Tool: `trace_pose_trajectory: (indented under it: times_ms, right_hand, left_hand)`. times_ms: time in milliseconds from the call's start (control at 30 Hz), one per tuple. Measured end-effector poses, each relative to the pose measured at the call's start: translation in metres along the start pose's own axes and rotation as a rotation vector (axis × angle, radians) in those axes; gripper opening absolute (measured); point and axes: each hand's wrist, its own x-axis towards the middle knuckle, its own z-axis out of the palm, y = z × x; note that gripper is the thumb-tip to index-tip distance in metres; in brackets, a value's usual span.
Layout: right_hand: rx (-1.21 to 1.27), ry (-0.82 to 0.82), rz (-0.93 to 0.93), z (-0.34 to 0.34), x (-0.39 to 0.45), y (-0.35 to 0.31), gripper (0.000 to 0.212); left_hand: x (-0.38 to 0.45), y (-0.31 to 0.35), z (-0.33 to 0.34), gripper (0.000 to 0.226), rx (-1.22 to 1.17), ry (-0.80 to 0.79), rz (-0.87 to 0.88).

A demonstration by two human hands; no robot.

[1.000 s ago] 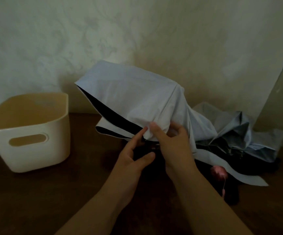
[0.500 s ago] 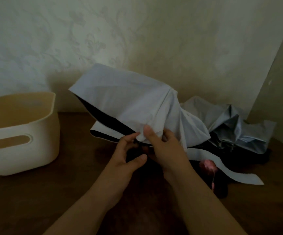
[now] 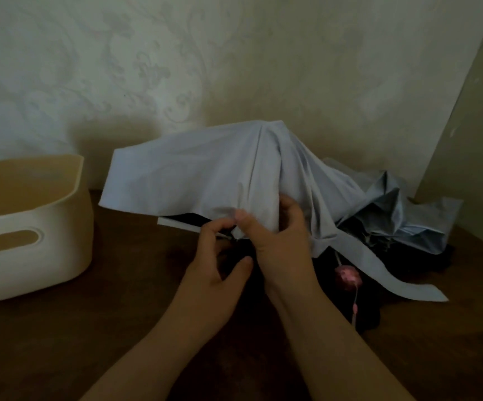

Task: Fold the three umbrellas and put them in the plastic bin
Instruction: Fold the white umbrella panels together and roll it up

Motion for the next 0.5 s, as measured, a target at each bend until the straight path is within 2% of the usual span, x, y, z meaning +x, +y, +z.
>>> trace_pose_trajectory:
  times_ms: [67,167,300,367,433,500]
  right_hand:
    - [-0.024,-0.044,-0.006,0.003,-0.004,0.005,0.043]
    - [-0.099,-0.141,-0.009,0.009,-0.010,0.013,0.037]
    - [-0.259,-0.231,0.073,0.010,-0.008,0.018,0.019]
    - [-0.318,-0.262,0.138,0.008,-0.005,0.012,0.020]
    - [-0.475,-0.242,0.059,0.005,-0.002,0.005,0.026]
    - [-0.678,-0.100,-0.137,-0.001,0.001,-0.002,0.018]
  left_hand:
    - [0.003,0.001,0.000,0.039,-0.108,0.017,-0.028]
    - [0.005,0.005,-0.005,0.012,-0.209,0.110,-0.072]
    - [0.004,0.004,-0.011,0.007,-0.223,0.173,-0.098]
    - [0.006,0.000,-0.016,0.010,-0.290,0.185,-0.155]
    - [0.009,-0.005,-0.022,0.013,-0.341,0.194,-0.197]
    - [0.012,-0.009,-0.027,0.016,-0.381,0.203,-0.211]
